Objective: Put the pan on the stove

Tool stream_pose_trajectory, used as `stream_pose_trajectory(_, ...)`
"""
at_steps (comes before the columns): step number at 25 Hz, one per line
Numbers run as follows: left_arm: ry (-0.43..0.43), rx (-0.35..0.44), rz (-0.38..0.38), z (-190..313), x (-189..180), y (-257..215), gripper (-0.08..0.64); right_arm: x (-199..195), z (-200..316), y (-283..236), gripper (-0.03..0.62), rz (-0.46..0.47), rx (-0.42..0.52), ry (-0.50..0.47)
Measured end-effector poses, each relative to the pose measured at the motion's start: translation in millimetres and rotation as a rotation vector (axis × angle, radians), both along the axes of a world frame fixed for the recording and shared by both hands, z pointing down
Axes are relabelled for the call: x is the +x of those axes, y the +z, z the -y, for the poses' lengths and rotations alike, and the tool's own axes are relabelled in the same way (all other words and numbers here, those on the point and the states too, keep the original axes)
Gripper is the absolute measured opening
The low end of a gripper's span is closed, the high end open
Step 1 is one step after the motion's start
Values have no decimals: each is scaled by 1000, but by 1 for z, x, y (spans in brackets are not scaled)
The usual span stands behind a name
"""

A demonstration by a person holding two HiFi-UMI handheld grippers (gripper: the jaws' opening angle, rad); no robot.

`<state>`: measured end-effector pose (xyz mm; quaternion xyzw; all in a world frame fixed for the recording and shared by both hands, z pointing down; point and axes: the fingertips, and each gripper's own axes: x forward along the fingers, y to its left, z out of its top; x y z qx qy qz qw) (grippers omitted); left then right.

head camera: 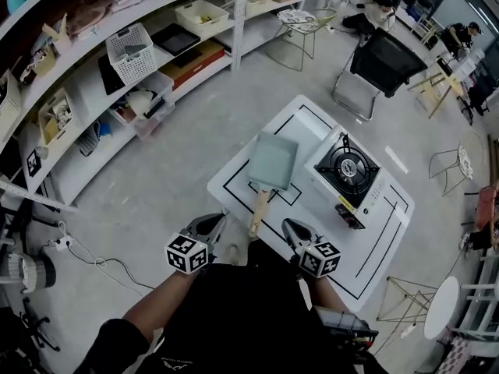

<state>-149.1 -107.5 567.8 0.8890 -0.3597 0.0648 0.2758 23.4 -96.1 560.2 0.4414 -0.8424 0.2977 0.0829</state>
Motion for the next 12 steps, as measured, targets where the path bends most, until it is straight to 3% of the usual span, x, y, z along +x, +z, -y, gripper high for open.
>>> stream_pose_trajectory(5,-12,-7,9,6,-6,6,9,-13,15,6,26,89,-35,-15)
stream_pose_trajectory(12,-41,-10,26,18,-14,6,9,-31,33,23,28,134,-132,-69)
